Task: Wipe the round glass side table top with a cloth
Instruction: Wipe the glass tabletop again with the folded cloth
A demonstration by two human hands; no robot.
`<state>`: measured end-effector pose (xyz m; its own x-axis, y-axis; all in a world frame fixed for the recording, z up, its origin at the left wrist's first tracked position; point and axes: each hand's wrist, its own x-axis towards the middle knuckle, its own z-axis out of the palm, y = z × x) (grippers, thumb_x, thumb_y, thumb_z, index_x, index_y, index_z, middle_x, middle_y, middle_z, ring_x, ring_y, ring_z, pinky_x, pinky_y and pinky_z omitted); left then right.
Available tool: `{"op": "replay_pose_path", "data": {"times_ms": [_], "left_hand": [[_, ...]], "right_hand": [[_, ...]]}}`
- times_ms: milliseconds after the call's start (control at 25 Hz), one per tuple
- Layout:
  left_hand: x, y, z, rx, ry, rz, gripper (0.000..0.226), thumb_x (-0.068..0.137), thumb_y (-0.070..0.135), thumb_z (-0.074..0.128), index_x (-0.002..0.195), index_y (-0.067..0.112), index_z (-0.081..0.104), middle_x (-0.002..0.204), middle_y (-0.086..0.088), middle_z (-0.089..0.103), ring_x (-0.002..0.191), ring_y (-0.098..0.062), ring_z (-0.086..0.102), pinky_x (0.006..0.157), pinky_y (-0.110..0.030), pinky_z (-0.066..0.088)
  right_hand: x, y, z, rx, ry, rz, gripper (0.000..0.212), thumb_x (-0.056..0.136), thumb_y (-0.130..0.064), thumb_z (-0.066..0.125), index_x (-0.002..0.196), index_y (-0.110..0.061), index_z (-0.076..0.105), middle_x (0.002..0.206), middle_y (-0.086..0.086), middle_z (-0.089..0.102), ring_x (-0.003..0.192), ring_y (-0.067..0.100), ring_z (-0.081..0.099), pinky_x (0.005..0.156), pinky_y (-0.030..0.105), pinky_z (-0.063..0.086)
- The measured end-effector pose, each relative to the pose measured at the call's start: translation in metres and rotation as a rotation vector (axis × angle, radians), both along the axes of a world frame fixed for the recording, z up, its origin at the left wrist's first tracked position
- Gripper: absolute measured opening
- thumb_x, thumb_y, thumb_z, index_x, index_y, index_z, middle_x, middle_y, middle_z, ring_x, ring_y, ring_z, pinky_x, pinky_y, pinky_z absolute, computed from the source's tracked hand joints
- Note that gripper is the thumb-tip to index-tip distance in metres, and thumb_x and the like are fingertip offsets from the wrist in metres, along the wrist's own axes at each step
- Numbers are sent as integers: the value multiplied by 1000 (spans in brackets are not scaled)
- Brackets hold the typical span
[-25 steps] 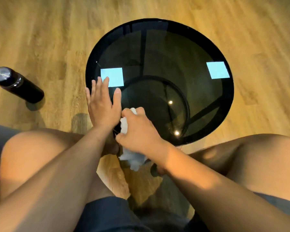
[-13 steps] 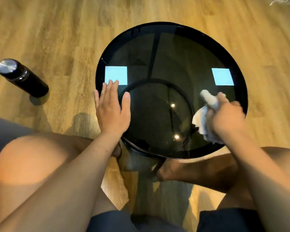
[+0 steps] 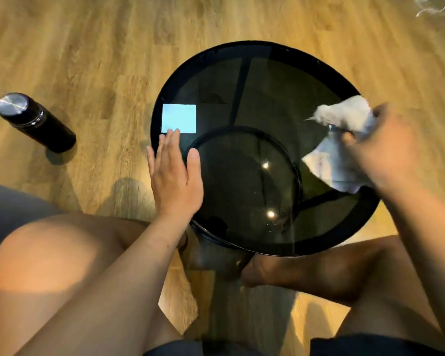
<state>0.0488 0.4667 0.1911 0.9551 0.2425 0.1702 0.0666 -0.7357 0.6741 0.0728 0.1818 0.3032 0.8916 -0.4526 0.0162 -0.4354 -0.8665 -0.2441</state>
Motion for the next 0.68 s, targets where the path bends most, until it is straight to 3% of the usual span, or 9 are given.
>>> {"op": "replay_pose_path", "data": {"times_ms": [120,280,400,480,560,640,680], "left_hand": [[1,1,1,20,-12,-17,62,99,45,19,151,14,31,160,-9,31,150,-21,23,124,-38,-1],[0,1,3,16,-28,-26,62,99,43,22,151,11,30,160,-12,30,150,-23,23,124,-38,1],[0,2,0,-55,-70,-9,60,100,40,18,151,10,31,158,-12,33,149,-24,27,125,-43,6],[-1,1,1,-238,-113,66,59,101,37,15,152,10,28,158,-13,34,147,-25,30,122,-48,18],[-1,1,2,-232,-77,84,61,100,40,16,155,12,20,161,-12,26,150,-24,22,122,-49,18],[1,1,-1,-99,-12,38,65,100,45,19,156,13,15,164,-11,18,153,-24,10,123,-48,10],[1,0,-2,-52,9,27,65,100,45,21,156,13,15,165,-10,17,153,-23,7,124,-47,8]], "right_hand": [[-11,-25,-13,-202,278,-5,41,85,-28,59,113,-2,44,109,33,58,96,48,59,73,44,44],[7,88,-44,-127,181,207,48,90,-27,61,128,-3,43,124,25,52,110,43,57,88,43,47],[25,187,-51,171,97,365,42,92,-33,59,125,-12,48,121,14,57,108,31,58,91,39,45],[30,227,-51,609,93,423,33,89,-35,62,115,-17,55,106,5,64,98,25,61,87,39,50],[38,224,-47,1011,90,370,23,88,-30,66,106,-16,60,95,0,67,92,22,64,83,40,54],[46,173,-40,1077,-73,241,16,89,-29,67,99,-18,60,94,0,67,89,21,67,83,44,56],[48,139,-30,987,-160,181,16,89,-31,66,98,-20,59,93,-2,66,87,18,66,80,43,56]]}}
